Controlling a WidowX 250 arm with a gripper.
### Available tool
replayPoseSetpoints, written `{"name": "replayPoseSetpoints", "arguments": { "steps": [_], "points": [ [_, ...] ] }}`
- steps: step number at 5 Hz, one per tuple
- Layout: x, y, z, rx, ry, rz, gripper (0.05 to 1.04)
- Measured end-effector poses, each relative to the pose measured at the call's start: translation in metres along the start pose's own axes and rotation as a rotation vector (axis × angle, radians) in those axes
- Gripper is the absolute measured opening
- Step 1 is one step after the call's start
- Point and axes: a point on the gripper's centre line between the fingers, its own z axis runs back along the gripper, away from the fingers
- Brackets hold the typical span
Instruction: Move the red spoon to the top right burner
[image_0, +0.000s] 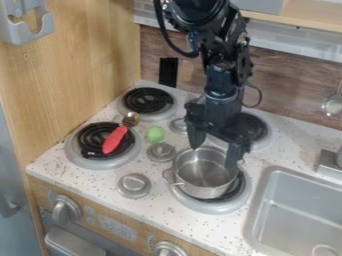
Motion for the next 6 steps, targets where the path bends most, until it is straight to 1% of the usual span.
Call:
{"name": "replayPoseSetpoints", "arguments": {
  "steps": [1,2,3,4,5,6],
  "points": [
    [-0.007,-0.002,-0.010,-0.006,0.037,0.002,0.999],
    [-0.012,0.021,-0.011,-0.009,0.050,0.102,0.999],
    [-0.011,0.051,-0.009,-0.018,0.040,0.203,0.999],
    [-0.008,0.089,-0.011,0.009,0.049,0.308,0.999],
    [-0.015,0.135,-0.013,0.049,0.069,0.435,0.999],
    [-0.023,0.165,-0.024,0.067,0.107,0.514,0.999]
  ]
}}
